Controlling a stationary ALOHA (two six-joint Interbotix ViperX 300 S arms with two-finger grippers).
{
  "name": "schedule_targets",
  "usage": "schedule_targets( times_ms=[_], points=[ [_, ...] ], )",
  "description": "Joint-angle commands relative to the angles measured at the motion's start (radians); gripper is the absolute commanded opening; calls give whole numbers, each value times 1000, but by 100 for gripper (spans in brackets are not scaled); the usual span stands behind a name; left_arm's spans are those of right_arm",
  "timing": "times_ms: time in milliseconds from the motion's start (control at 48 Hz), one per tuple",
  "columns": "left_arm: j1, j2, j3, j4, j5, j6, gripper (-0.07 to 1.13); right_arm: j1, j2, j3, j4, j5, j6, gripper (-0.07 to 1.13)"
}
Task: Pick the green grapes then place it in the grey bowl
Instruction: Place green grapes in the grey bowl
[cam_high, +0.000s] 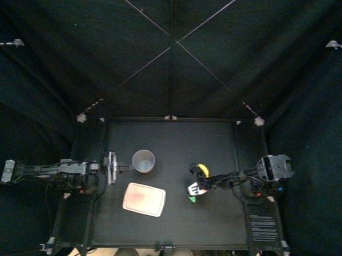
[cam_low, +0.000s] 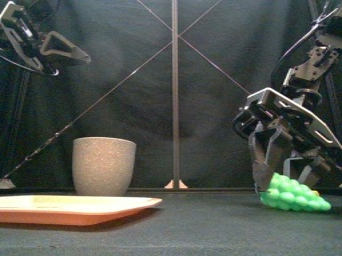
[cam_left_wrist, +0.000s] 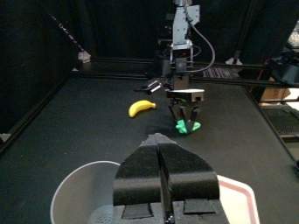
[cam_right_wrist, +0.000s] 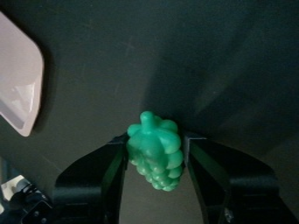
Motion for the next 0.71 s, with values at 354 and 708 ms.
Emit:
schedule_targets(
  times_ms=[354,708],
  points=[
    [6,2,-9,0,-3,0,8,-12,-29,-173,-199,2,-12,63],
    [6,2,-3,0,-3,0,8,-129,21,-482,-687,-57,-11,63]
  ],
)
